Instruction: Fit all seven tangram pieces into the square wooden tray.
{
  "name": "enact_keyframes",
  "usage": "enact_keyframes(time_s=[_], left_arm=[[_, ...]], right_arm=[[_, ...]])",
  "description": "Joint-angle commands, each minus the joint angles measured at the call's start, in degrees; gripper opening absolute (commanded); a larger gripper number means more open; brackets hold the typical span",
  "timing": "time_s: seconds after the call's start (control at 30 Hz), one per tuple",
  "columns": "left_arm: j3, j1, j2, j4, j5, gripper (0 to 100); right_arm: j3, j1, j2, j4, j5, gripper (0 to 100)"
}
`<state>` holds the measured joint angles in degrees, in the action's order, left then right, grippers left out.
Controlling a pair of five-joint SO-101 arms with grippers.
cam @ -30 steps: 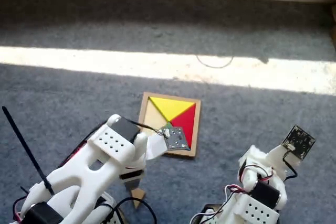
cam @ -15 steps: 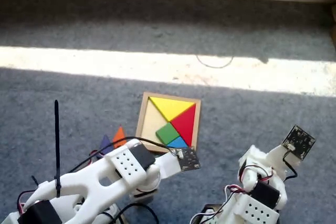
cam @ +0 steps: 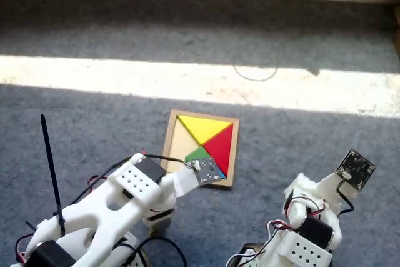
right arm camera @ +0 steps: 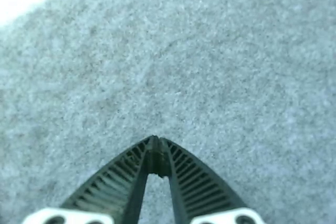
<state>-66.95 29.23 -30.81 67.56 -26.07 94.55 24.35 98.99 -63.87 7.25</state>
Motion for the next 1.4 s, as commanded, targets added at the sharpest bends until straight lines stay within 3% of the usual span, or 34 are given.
enact_keyframes(time_s=[0.0, 0.27, 0.5, 0.9, 1.13, 1.37], left_arm=[[0.31, -1.19, -1.27, -0.62, -1.05, 21], [1.1, -1.1, -1.36, -0.35, -0.88, 20], [8.75, -1.1, -1.36, 2.99, -0.88, 3], [23.34, -1.71, -1.27, 12.04, -0.79, 2], [29.49, -1.63, 0.48, 6.68, -0.7, 2], [39.96, -1.63, 17.8, 5.19, -0.7, 0]], right_arm=[[-0.31, -0.66, 0.48, 1.19, 0.35, 0.5], [-0.31, -0.66, 0.48, 1.19, 0.35, 0.5], [-0.31, -0.66, 0.48, 1.19, 0.35, 0.5], [-0.31, -0.66, 0.48, 1.19, 0.35, 0.5], [-0.31, -0.66, 0.48, 1.19, 0.35, 0.5], [-0.31, -0.66, 0.48, 1.19, 0.35, 0.5]])
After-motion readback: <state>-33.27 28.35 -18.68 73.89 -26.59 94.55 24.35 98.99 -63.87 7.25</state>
